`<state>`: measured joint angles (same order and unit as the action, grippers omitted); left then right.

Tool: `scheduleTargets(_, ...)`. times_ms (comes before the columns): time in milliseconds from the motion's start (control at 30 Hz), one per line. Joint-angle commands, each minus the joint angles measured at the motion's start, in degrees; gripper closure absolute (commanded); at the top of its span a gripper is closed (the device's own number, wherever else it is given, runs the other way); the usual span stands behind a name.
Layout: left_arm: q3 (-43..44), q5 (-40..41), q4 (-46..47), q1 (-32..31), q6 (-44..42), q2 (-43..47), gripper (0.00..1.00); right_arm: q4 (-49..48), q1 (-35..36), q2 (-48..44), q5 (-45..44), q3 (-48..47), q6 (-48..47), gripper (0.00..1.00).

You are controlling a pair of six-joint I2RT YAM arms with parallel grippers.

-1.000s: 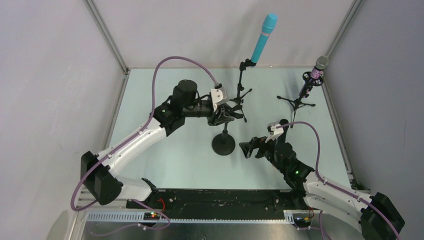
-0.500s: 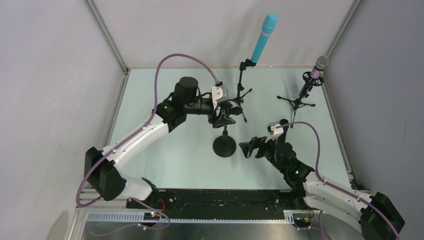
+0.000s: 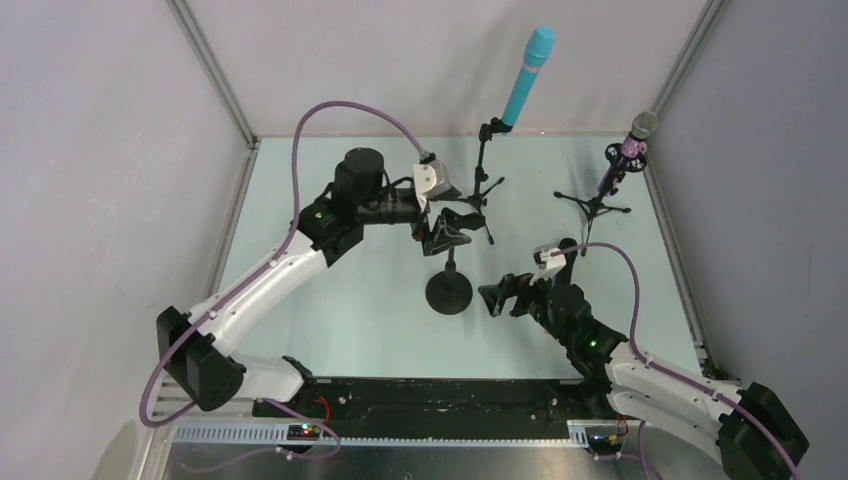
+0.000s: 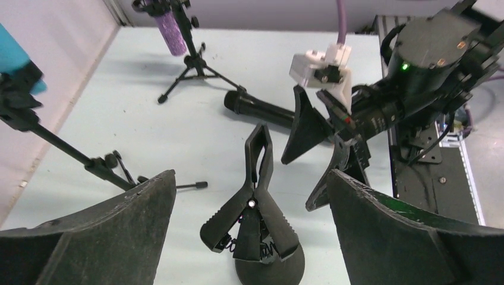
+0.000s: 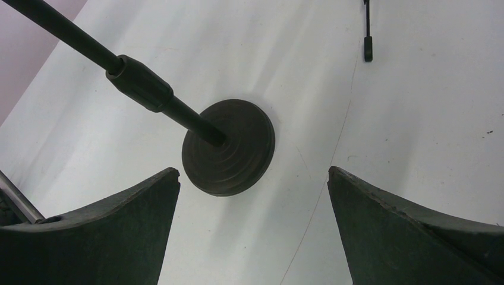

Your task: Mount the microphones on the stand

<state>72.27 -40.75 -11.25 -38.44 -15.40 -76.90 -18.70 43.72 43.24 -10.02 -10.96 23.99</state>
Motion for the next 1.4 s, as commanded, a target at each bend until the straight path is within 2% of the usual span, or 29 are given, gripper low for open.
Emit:
scheduleTargets(0,5.2,-0.4,2.1,0.2,3.7,4.8,0.0,-1.4,-0.2,0.7,0.0,-2.3,0.4,0.01)
scheduleTargets(233,1.3,10.5,9.6,0.2,12.2,11.3,0.0,-0.9,-0.2,2.7,0.0,-3.6,0.2,0.0)
scheduleTargets(367,-3.6,23.7,12.2,0.3,15.7,15.4,0.0,-0.8,-0.3,3.3,0.1,-3.9,0.1,0.0)
scheduleTargets(500,-10.3,40.3,12.5,0.3,21.2,18.9,0.0,-0.8,-0.3,3.4,0.1,-4.0,0.1,0.01)
scheduleTargets(633,-15.7,47.7,12.4,0.3,23.5,22.2,0.0,-0.8,-0.2,3.4,0.3,-4.0,0.0,0.01)
scheduleTargets(800,-21.0,52.2,11.6,0.4,24.7,24.3,0.0,-0.4,-0.2,4.2,0.4,-4.6,-0.1,0.01)
scheduleTargets(1000,-26.5,53.8,11.8,0.3,27.5,23.7,0.0,0.3,-0.2,5.8,0.7,-5.8,-0.2,0.01)
scheduleTargets(1367,-27.0,56.3,12.8,0.3,31.9,14.1,0.0,1.6,-0.2,6.4,0.6,-7.0,-0.4,0.0)
